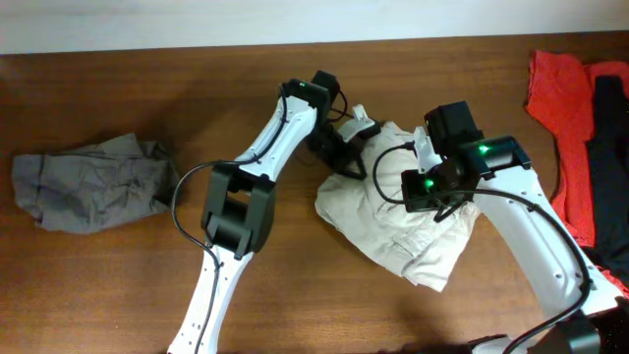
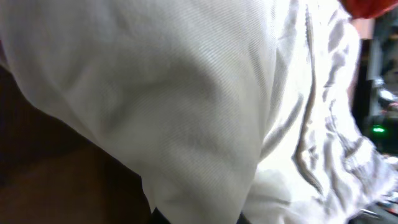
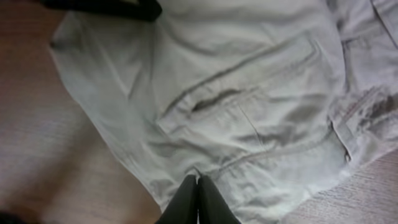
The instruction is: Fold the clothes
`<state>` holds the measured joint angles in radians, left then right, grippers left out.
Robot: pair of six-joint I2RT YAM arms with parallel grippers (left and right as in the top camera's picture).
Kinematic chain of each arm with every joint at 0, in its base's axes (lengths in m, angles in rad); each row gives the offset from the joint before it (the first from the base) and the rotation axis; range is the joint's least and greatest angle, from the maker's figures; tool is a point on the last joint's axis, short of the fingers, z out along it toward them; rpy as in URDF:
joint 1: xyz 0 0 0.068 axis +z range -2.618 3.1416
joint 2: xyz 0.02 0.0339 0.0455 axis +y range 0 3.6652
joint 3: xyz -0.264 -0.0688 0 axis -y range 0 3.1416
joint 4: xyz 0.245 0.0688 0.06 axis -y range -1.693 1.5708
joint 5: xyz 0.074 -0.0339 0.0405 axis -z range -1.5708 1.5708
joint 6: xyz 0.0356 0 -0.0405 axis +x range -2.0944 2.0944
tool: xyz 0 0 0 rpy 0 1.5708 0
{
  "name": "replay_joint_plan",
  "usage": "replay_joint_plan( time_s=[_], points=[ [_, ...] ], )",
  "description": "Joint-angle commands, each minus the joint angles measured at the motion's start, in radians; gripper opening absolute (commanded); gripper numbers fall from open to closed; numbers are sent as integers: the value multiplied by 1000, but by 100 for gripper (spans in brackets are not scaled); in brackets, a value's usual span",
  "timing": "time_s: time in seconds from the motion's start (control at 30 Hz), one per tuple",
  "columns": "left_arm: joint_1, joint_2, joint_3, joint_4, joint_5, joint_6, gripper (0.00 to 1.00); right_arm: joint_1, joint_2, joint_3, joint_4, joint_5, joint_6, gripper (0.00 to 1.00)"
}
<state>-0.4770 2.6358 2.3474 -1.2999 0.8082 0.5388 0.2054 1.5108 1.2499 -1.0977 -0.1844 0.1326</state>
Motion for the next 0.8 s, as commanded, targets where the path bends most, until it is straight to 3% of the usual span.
replay_joint_plan(
  time_s=[0.0,0.23,0.53,0.77],
  points=[
    [7,22,10,-23,193,16,0,-1,-3,-3,-10,14,4,6],
    [148,21,31,-124,413,12,0,-1,-3,-3,-23,14,4,6],
    [360,18,232,-382,456,64,0,-1,-3,-3,-21,14,8,6],
    [516,-40,422,-388,380,-23,0,-1,-3,-3,-21,14,19,6]
  ],
)
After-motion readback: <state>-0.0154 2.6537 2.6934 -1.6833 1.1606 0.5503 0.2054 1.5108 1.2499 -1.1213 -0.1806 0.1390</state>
